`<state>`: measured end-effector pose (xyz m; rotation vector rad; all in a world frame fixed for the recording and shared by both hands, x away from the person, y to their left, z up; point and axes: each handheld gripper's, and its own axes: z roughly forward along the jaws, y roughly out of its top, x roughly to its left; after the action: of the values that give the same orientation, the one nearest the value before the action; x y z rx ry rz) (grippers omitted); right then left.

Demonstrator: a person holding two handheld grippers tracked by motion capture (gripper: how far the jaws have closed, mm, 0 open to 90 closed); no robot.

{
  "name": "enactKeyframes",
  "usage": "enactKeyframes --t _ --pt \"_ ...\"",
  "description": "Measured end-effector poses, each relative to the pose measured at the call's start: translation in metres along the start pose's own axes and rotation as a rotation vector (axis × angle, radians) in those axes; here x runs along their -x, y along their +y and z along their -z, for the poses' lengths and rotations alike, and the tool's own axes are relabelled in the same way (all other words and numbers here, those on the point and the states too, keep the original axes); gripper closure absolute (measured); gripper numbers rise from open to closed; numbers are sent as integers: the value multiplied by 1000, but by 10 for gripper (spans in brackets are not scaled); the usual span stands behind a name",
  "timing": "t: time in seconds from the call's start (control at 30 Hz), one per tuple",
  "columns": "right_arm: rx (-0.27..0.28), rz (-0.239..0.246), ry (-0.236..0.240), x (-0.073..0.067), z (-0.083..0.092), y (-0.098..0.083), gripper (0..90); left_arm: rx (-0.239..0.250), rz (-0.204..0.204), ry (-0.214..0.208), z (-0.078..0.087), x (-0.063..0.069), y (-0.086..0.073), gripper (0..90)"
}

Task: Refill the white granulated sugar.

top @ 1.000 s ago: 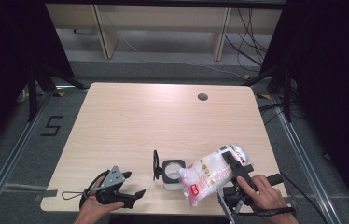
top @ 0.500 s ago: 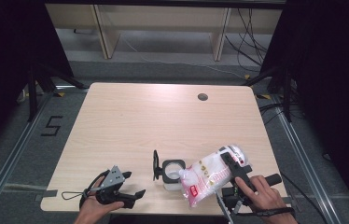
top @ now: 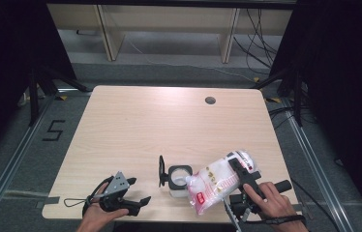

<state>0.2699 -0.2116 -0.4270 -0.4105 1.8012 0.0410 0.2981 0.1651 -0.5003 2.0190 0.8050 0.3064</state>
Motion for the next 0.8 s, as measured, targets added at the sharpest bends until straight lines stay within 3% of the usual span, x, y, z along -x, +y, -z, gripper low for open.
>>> enactKeyframes --t 0.13,0.17,0.2,0.23,0.27,0.33,0.37,0.43,0.5,0.53,0.6,0.63,0.73,0.77,0.8 --pt "-15 -2 13 0 1 0 399 0 -3 2 0 0 0 154" --pt "5 10 -11 1 0 0 399 0 -2 2 0 0 0 154" --pt "-5 14 9 2 1 0 399 0 -1 1 0 0 0 154" --pt "-19 -50 8 -3 2 -1 399 0 0 0 0 0 0 154" --pt "-3 11 -4 2 1 -1 399 -1 0 0 0 0 0 154" --pt "2 -28 -28 -1 1 -2 399 0 -2 1 0 0 0 154" --pt "28 11 -41 3 0 -2 399 0 -2 1 0 0 0 154" --pt "-6 -3 2 4 2 -2 400 0 -2 1 0 0 0 154" --pt "12 5 -15 5 1 -3 400 0 -1 0 0 0 0 154" --pt "19 -23 -31 2 0 -4 400 1 0 0 0 0 0 154" --pt "12 -40 -9 2 1 -5 401 0 -1 1 0 0 0 154" --pt "9 -21 -15 5 2 -5 401 0 -1 1 0 0 0 154" --pt "1 -51 -4 3 2 -5 401 -1 -2 2 0 0 0 154" --pt "31 -46 -43 3 0 -6 401 -1 -1 2 0 0 0 154" --pt "23 -49 -29 3 0 -6 401 -1 -1 1 0 0 0 154"
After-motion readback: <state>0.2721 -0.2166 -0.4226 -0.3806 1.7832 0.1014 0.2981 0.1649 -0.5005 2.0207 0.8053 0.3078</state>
